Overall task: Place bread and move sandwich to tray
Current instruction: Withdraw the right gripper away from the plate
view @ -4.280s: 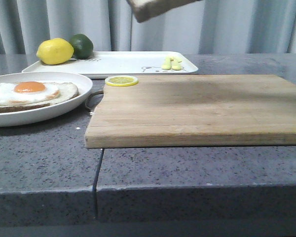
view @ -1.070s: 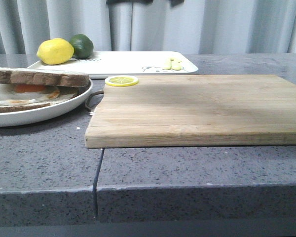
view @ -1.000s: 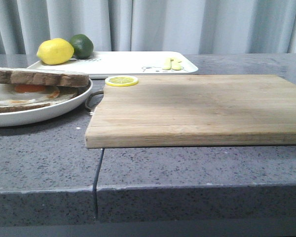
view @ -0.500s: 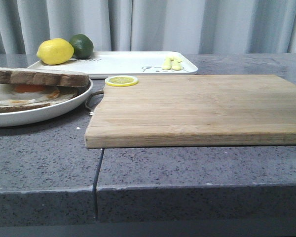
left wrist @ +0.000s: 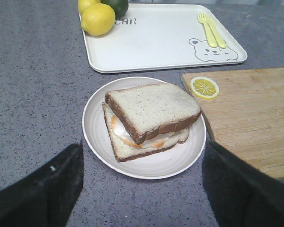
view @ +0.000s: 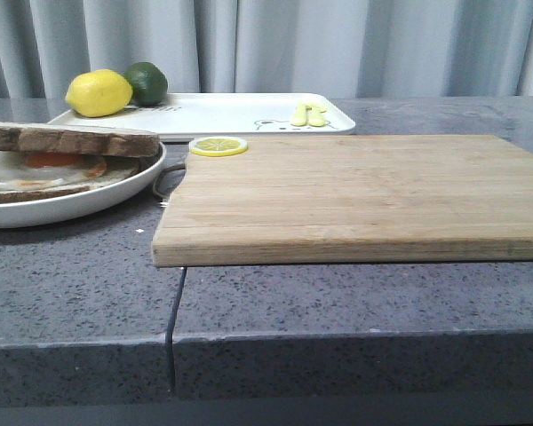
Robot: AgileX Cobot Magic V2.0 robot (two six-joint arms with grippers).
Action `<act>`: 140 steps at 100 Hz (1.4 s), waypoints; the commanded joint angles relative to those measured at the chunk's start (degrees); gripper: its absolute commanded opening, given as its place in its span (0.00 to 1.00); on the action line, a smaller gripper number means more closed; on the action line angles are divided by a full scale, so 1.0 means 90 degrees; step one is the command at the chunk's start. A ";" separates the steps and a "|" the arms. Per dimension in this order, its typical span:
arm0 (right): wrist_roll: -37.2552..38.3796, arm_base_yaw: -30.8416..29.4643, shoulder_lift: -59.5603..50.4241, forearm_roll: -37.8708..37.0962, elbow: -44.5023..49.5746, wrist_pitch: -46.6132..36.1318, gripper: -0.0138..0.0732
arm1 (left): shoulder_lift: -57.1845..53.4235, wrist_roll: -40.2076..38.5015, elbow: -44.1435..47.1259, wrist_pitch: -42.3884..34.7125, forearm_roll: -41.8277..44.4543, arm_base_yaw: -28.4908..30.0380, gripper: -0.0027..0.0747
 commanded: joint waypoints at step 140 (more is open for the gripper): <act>0.0116 -0.0308 -0.1986 -0.0419 0.1428 0.0027 0.69 | 0.0069 -0.0016 -0.0207 -0.0416 -0.0157 -0.0021 0.67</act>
